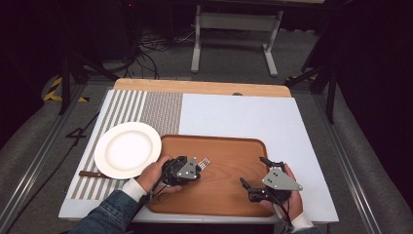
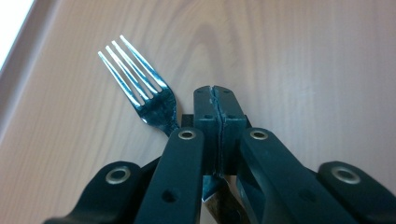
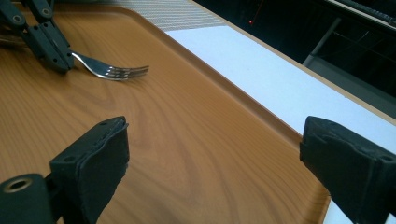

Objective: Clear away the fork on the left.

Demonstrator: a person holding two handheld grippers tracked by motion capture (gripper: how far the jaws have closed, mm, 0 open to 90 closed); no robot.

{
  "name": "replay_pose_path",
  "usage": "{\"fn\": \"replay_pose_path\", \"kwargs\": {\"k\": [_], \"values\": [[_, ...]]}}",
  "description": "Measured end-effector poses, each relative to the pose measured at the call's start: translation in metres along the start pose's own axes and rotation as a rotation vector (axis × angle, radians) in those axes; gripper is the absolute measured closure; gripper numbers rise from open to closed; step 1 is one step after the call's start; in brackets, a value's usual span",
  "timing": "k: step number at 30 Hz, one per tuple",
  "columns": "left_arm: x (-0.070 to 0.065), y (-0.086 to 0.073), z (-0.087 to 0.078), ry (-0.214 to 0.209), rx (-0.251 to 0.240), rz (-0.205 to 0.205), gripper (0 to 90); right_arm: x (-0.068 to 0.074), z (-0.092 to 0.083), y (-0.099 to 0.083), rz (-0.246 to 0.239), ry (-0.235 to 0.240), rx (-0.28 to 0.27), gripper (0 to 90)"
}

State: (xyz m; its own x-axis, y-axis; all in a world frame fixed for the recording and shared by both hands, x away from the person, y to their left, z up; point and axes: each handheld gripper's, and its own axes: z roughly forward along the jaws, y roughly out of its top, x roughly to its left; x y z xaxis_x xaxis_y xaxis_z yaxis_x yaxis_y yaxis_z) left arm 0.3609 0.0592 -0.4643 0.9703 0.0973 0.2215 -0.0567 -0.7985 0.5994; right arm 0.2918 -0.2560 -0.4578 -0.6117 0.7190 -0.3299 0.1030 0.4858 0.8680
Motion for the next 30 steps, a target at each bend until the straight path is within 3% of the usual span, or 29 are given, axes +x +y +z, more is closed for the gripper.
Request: {"fn": "replay_pose_path", "kwargs": {"k": [7,17,21,30], "values": [[0.003,-0.007,-0.009,0.045,0.054,-0.028,89.3,0.000,0.000,0.000,-0.002,-0.003,0.005,9.3],[0.005,-0.019,-0.020,0.082,0.095,-0.070,88.3,0.001,0.000,0.000,-0.001,-0.004,0.012,9.4],[-0.001,-0.021,-0.026,0.102,0.141,-0.060,88.2,0.001,0.001,-0.001,-0.003,0.001,0.024,9.5],[-0.005,-0.039,-0.040,0.103,0.133,-0.104,87.7,0.001,0.003,-0.001,-0.003,0.003,0.037,9.6]]}}
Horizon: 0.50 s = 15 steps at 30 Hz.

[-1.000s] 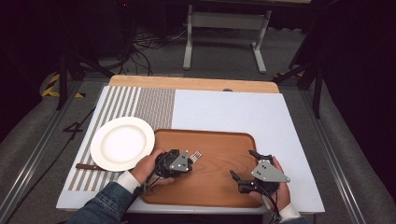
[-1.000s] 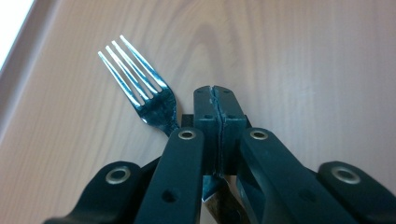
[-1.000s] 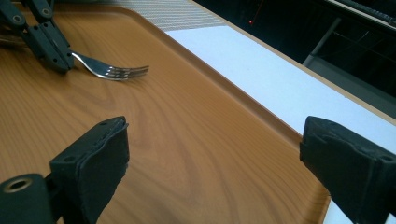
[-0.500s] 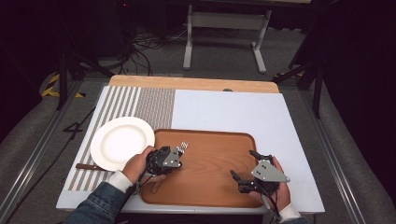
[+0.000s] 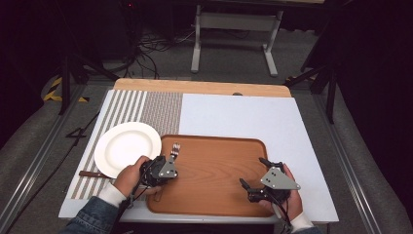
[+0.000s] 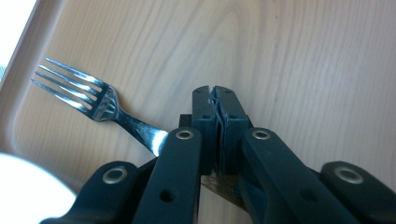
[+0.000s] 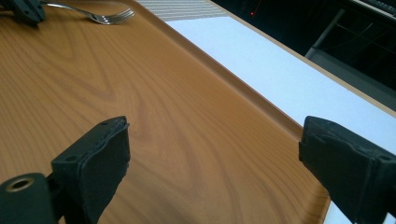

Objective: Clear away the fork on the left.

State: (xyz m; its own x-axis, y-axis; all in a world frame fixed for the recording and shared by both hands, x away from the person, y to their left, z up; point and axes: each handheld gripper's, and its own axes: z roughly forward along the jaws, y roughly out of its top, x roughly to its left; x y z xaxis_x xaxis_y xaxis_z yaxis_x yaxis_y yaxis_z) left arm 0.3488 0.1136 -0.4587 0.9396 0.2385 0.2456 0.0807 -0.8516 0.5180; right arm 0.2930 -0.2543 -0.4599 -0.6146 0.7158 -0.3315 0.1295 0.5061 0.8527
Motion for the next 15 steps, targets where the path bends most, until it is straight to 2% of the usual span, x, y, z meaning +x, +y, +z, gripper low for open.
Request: {"fn": "replay_pose_path", "kwargs": {"k": [5,15], "values": [[-0.001,-0.008,-0.004,-0.007,-0.012,-0.034,86.4,0.000,0.000,-0.001,0.002,-0.004,0.004,9.5],[-0.008,-0.022,-0.012,-0.005,-0.025,-0.063,86.1,0.000,0.001,0.000,0.007,0.002,0.008,9.5]]}}
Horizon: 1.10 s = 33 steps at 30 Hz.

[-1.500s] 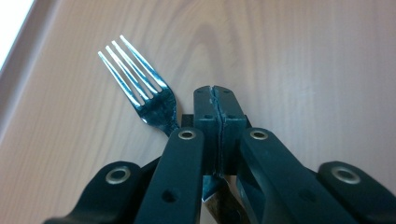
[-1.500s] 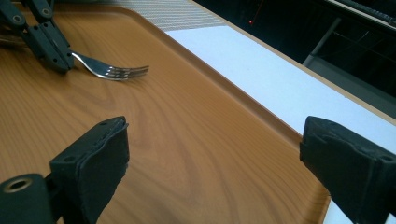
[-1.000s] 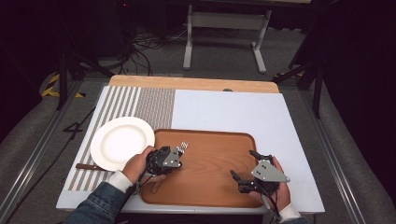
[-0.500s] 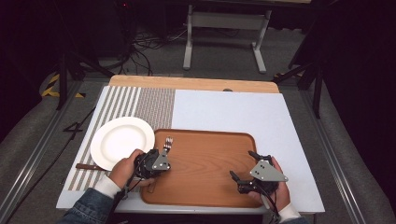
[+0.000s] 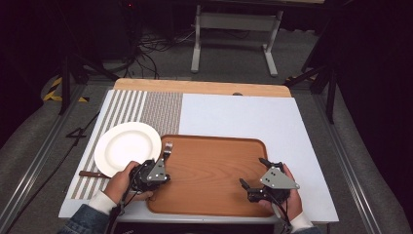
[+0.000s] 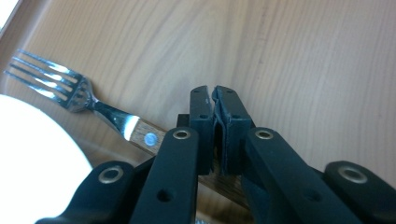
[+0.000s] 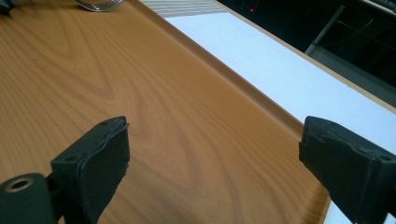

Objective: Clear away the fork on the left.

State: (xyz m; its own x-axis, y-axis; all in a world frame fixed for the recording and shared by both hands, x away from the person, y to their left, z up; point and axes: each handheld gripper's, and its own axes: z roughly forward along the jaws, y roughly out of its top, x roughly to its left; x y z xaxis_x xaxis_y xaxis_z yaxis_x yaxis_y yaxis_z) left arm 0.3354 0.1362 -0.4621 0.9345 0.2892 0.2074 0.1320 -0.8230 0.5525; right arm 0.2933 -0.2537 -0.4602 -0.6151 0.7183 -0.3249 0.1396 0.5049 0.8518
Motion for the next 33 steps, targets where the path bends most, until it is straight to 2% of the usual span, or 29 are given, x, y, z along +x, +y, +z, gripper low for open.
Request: {"fn": "replay_pose_path", "kwargs": {"k": [11,16,18,25,33], "values": [[-0.0025,-0.0088,-0.0034,-0.001,-0.028,-0.044,84.5,0.0003,0.0010,-0.0003,-0.002,-0.001,0.007,9.5],[-0.0032,-0.0107,-0.0043,-0.004,-0.042,-0.041,83.9,0.0006,0.0014,-0.0002,-0.001,-0.003,0.008,9.5],[-0.0030,-0.0102,-0.0041,0.007,-0.052,-0.047,84.4,0.0002,0.0009,-0.0001,0.003,-0.004,0.006,9.5],[-0.0015,-0.0073,-0.0048,0.020,-0.095,-0.040,83.9,-0.0003,-0.0001,-0.0002,0.003,-0.007,-0.003,9.5],[0.0001,-0.0027,-0.0067,0.027,-0.153,-0.005,83.2,0.0009,-0.0005,0.0006,-0.001,-0.004,-0.010,9.5]]}}
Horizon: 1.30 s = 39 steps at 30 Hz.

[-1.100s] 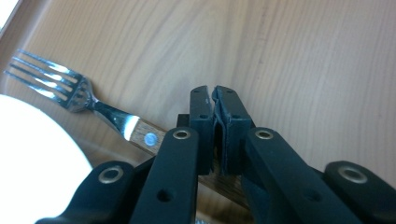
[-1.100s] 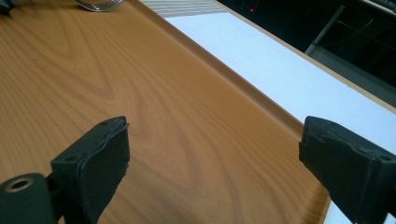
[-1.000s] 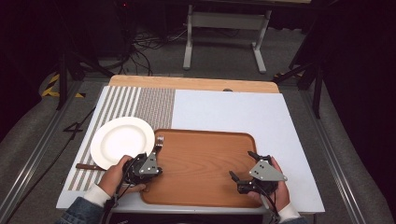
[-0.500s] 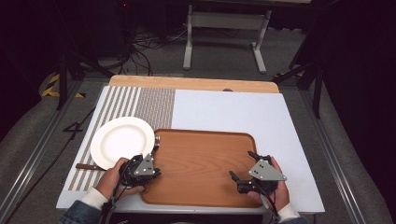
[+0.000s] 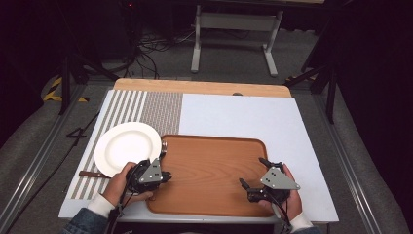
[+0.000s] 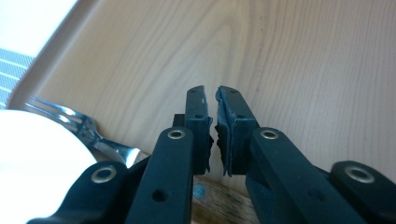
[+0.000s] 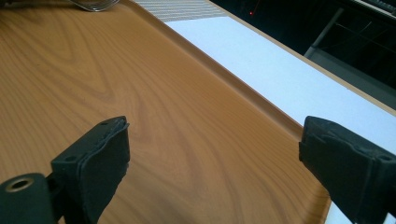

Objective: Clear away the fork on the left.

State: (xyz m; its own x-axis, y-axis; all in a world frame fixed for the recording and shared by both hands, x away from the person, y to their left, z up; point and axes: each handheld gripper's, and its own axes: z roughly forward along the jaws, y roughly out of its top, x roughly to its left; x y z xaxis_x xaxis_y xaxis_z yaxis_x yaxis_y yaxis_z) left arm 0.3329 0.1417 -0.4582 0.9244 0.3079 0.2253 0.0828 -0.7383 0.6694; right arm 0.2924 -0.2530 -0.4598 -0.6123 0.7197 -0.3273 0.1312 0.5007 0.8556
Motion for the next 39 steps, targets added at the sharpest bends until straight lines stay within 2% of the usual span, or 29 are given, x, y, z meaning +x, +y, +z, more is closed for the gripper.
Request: {"fn": "replay_pose_path", "kwargs": {"k": [12,15,20,23,24,26,29,30,36,39], "values": [[0.006,0.010,0.004,0.041,-0.049,0.045,77.5,0.001,-0.001,0.000,0.002,0.033,-0.028,9.2],[0.009,0.012,0.003,0.058,-0.057,0.052,72.7,0.001,-0.002,0.001,0.001,0.033,-0.035,8.9],[0.018,0.013,-0.001,0.094,-0.115,0.050,63.2,0.002,-0.003,0.001,0.001,0.038,-0.051,8.8],[0.022,0.014,-0.003,0.091,-0.153,0.052,60.4,0.002,-0.002,0.001,0.000,0.041,-0.054,8.8],[0.022,0.014,-0.003,0.106,-0.166,0.049,59.7,0.002,-0.002,0.001,0.000,0.041,-0.055,8.7],[0.023,0.015,-0.004,0.116,-0.182,0.056,51.5,0.002,-0.003,0.001,0.000,0.040,-0.059,8.7],[0.023,0.015,-0.003,0.138,-0.187,0.056,44.1,0.003,-0.003,0.001,-0.001,0.041,-0.066,8.6],[0.023,0.015,-0.003,0.144,-0.190,0.058,37.7,0.003,-0.003,0.001,-0.001,0.041,-0.067,8.6],[0.024,0.013,-0.006,0.183,-0.224,0.025,21.8,0.003,-0.004,0.001,-0.005,0.038,-0.070,8.6],[0.023,0.013,-0.009,0.206,-0.246,0.021,17.4,0.003,-0.005,0.002,-0.008,0.035,-0.074,8.6]]}}
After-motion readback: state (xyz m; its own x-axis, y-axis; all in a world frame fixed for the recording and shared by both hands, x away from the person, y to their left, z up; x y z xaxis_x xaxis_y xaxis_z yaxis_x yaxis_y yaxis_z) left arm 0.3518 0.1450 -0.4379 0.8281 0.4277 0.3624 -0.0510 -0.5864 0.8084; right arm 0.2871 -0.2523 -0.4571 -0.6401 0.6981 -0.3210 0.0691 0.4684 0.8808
